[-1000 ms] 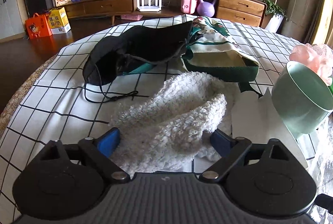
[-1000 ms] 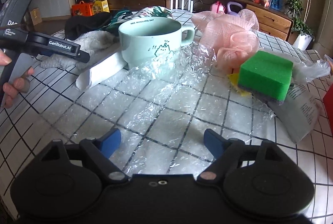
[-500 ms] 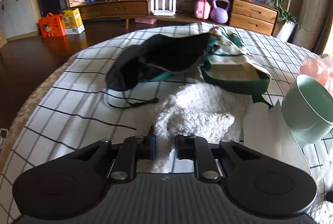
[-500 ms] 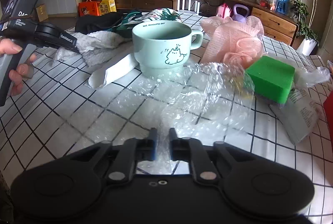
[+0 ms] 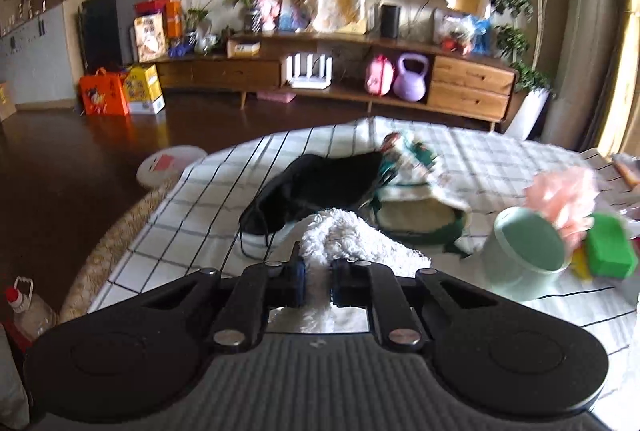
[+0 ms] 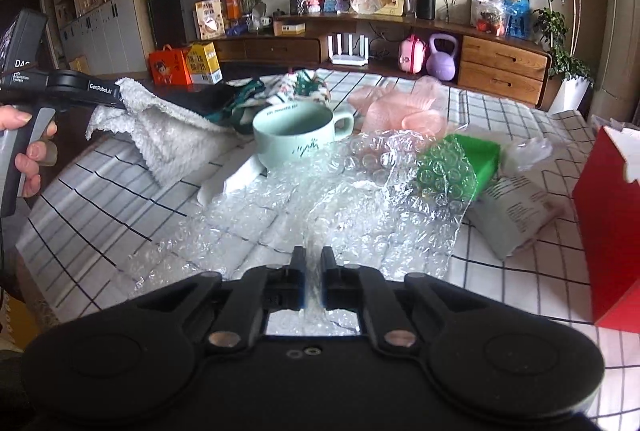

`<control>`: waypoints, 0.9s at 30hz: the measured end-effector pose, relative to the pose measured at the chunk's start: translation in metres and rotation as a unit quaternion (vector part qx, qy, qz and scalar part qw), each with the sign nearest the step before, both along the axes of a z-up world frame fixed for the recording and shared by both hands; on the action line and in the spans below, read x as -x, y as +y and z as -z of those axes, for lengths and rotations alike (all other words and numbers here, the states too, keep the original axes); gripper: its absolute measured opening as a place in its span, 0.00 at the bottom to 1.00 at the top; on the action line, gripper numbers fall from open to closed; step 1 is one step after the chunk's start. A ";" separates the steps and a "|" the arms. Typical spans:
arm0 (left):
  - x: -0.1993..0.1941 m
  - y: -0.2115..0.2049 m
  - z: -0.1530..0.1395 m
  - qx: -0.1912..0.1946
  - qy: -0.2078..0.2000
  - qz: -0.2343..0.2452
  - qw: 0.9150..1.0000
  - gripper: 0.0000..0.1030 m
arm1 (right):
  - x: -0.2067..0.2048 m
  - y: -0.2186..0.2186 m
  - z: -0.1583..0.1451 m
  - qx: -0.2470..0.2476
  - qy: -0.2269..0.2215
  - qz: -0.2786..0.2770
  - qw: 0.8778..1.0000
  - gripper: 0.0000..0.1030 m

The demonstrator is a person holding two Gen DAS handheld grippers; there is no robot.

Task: Organize soft objects
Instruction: 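Lower the left gripper onto the white fluffy towel and close it, then lift the white towel with the left gripper and carry it over the red box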

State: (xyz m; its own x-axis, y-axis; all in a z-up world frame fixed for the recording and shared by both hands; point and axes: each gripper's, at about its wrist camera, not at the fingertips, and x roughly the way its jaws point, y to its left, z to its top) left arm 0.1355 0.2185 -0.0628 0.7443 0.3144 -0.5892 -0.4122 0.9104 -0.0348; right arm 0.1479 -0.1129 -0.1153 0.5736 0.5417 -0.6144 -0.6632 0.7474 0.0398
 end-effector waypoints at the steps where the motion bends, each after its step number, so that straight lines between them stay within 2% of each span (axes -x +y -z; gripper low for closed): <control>1: 0.004 -0.002 -0.007 -0.001 -0.004 0.005 1.000 0.11 | 0.003 -0.005 -0.005 -0.005 0.001 -0.002 1.000 0.06; 14: 0.033 -0.063 -0.088 -0.014 -0.059 0.098 0.993 0.11 | 0.032 -0.067 -0.058 -0.033 -0.020 0.006 0.999 0.06; 27: 0.000 -0.150 -0.130 0.007 -0.075 0.211 0.975 0.11 | 0.006 -0.136 -0.087 -0.037 -0.024 0.061 0.997 0.06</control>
